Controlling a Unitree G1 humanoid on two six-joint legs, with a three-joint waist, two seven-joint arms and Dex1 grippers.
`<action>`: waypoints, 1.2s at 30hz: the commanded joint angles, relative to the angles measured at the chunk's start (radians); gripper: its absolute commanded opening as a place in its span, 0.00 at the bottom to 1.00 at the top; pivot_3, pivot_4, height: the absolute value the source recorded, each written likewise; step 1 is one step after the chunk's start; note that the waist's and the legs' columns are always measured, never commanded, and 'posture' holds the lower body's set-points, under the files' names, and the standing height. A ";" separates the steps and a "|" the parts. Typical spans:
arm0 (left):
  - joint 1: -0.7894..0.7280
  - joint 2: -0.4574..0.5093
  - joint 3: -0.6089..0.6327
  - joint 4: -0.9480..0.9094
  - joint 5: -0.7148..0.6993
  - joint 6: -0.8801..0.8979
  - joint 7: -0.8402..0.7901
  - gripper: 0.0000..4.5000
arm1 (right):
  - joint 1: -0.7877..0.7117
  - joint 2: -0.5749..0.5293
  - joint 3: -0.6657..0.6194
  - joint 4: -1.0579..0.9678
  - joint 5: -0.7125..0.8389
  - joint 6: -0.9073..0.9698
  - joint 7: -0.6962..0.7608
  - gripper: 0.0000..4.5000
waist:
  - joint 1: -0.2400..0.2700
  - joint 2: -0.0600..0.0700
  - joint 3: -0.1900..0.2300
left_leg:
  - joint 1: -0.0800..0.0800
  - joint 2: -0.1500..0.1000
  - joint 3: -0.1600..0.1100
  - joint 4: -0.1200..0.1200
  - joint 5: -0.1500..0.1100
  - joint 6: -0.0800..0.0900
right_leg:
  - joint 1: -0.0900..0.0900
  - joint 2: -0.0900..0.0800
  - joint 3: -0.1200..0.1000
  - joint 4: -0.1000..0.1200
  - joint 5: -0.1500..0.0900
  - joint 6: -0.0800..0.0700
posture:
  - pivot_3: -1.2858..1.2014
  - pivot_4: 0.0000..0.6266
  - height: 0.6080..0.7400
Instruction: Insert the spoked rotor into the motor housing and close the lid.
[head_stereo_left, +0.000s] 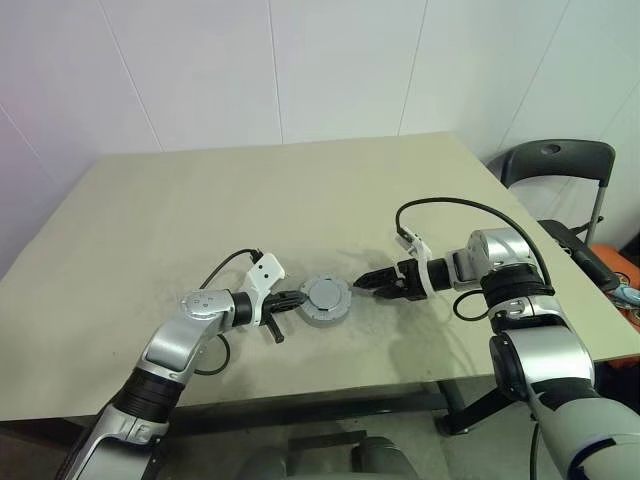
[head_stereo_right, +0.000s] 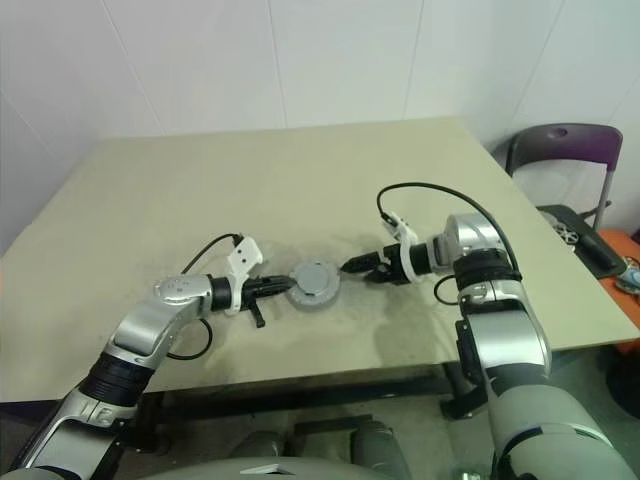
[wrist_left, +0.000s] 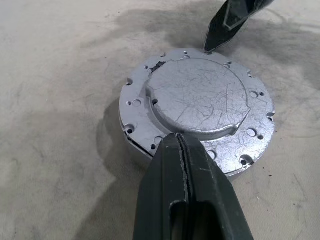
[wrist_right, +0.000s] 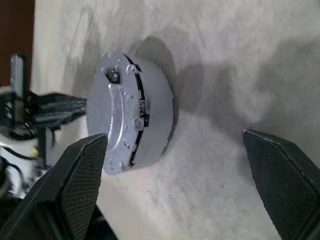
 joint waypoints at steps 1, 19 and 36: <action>0.008 0.016 -0.021 0.001 0.016 0.015 -0.009 0.00 | -0.040 0.031 -0.095 0.020 0.066 0.054 -0.052 1.00 | 0.000 0.000 0.000 | 0.000 0.000 0.000 0.000 0.000 0.000 | 0.000 0.000 0.000 0.000 0.000 0.000 | 0.52 0.00 1.00; 0.019 0.028 -0.016 -0.020 0.010 0.029 -0.010 0.00 | 0.021 0.161 -0.279 -0.023 0.200 0.138 -0.245 1.00 | -0.004 0.000 0.000 | 0.000 0.000 0.000 0.000 0.000 0.000 | 0.000 0.000 0.000 0.000 0.000 0.000 | 0.52 0.00 1.00; 0.018 0.038 -0.015 -0.023 0.008 0.039 -0.014 0.00 | 0.084 0.217 -0.397 -0.102 0.268 0.181 -0.351 0.44 | -0.004 0.001 0.000 | 0.001 0.000 0.001 0.000 0.000 0.000 | 0.000 0.001 0.000 0.001 0.000 0.000 | 0.52 0.00 1.00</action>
